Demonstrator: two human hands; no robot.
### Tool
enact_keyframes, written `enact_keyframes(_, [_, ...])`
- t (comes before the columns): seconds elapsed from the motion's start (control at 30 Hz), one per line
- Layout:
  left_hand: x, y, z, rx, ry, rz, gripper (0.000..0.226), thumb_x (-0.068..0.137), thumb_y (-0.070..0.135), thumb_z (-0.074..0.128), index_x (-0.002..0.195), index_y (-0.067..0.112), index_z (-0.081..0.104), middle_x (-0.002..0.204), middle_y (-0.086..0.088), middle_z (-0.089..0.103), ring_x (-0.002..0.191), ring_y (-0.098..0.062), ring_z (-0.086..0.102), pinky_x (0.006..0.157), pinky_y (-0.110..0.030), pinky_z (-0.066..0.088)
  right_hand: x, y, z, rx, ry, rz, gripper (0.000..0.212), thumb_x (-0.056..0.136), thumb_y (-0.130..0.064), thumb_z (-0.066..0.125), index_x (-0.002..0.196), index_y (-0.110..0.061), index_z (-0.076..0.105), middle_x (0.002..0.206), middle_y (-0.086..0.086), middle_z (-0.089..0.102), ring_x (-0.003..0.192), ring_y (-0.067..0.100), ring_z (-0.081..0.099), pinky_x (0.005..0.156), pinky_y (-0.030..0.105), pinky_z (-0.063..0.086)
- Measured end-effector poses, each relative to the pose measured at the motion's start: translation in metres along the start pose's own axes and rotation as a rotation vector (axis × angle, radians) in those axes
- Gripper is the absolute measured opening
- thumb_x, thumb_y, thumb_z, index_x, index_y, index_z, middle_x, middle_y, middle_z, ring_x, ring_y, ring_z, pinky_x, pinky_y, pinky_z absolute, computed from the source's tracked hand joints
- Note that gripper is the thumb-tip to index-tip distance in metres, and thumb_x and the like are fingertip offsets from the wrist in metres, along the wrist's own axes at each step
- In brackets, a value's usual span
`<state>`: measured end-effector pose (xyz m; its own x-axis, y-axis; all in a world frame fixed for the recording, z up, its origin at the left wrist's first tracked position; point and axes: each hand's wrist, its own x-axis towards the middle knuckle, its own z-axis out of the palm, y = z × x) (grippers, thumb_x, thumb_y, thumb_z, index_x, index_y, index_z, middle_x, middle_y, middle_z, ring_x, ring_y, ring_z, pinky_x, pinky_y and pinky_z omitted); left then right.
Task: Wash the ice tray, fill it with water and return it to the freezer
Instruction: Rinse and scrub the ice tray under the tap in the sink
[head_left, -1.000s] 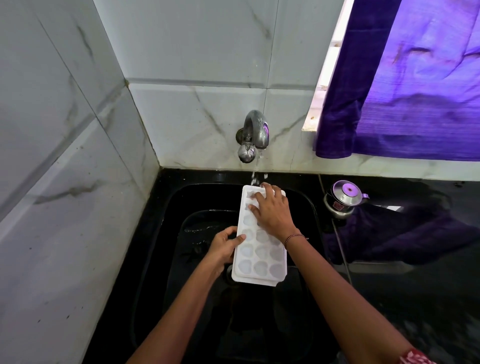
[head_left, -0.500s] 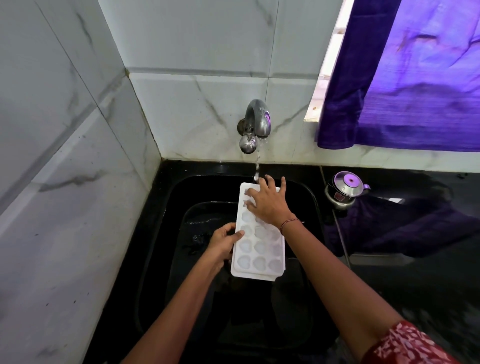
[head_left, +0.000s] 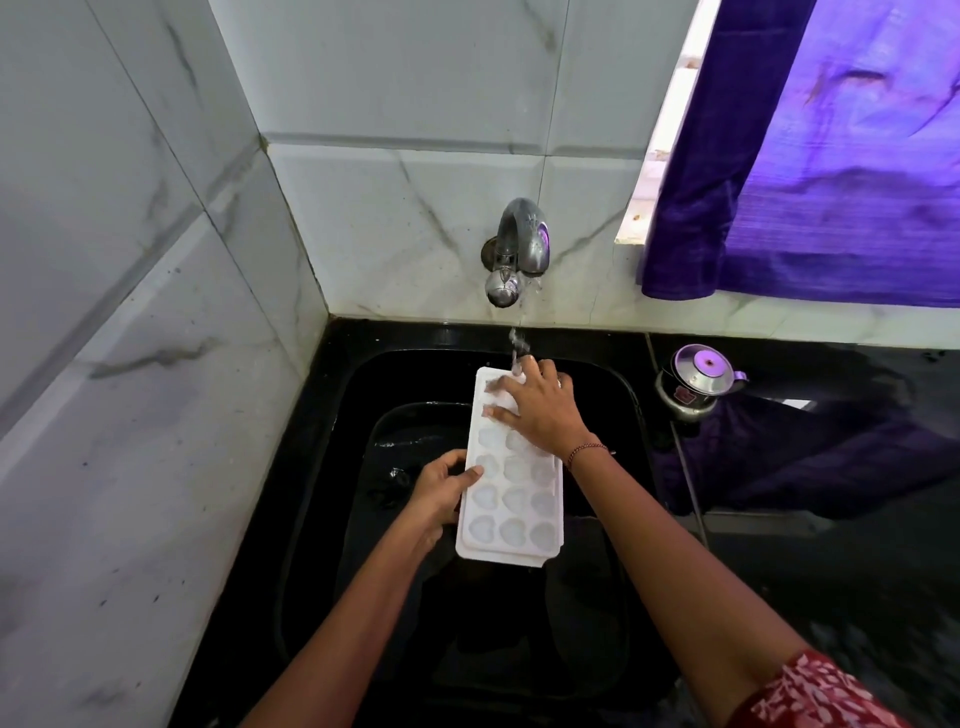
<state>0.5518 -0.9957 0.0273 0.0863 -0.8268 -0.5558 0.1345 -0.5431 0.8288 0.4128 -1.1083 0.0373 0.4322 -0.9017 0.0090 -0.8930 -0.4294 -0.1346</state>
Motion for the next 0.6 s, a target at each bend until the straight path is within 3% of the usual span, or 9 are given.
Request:
enact_keyframes(0.17, [0.0028,-0.0024,-0.0079,-0.048,0.041,-0.005,0.011,0.093,0.013,0.054,0.104,0.015,0.058,0.091,-0.004,0.067,0.076,-0.017,0.065,0.052,-0.028,0.052,-0.0083,0.0086,0.0071,0.096,0.07,0.106,0.037,0.093,-0.044,0.048,0.124,-0.024,0.047,0.132,0.003,0.038,0.122,0.023,0.036,0.098,0.039,0.034])
enact_keyframes(0.37, [0.0052,0.0,-0.0085,-0.072,0.035,0.004,0.012,0.093,0.012,0.055,0.105,0.015,0.058,0.093,-0.006,0.067,0.079,-0.019,0.064,0.058,-0.031,0.052,-0.0051,0.0076,0.0078,0.058,0.046,0.072,0.039,0.095,-0.043,0.044,0.132,-0.029,0.046,0.143,0.005,0.033,0.133,0.026,0.027,0.105,0.042,0.029])
enact_keyframes(0.5, [0.004,-0.0021,-0.0043,-0.046,0.017,0.015,0.014,0.093,0.012,0.055,0.106,0.016,0.059,0.093,-0.005,0.067,0.08,-0.019,0.065,0.059,-0.031,0.054,-0.0008,0.0046,0.004,-0.016,0.046,0.086,0.038,0.095,-0.045,0.042,0.124,-0.022,0.053,0.145,0.006,0.032,0.134,0.028,0.026,0.105,0.042,0.029])
enact_keyframes(0.6, [0.004,-0.0035,-0.0019,-0.065,0.017,0.006,0.013,0.092,0.012,0.056,0.104,0.015,0.059,0.096,-0.007,0.068,0.082,-0.02,0.065,0.06,-0.032,0.054,-0.0018,0.0028,0.0051,-0.046,0.0,0.06,0.042,0.096,-0.045,0.04,0.131,-0.024,0.05,0.15,0.005,0.027,0.138,0.029,0.022,0.107,0.043,0.027])
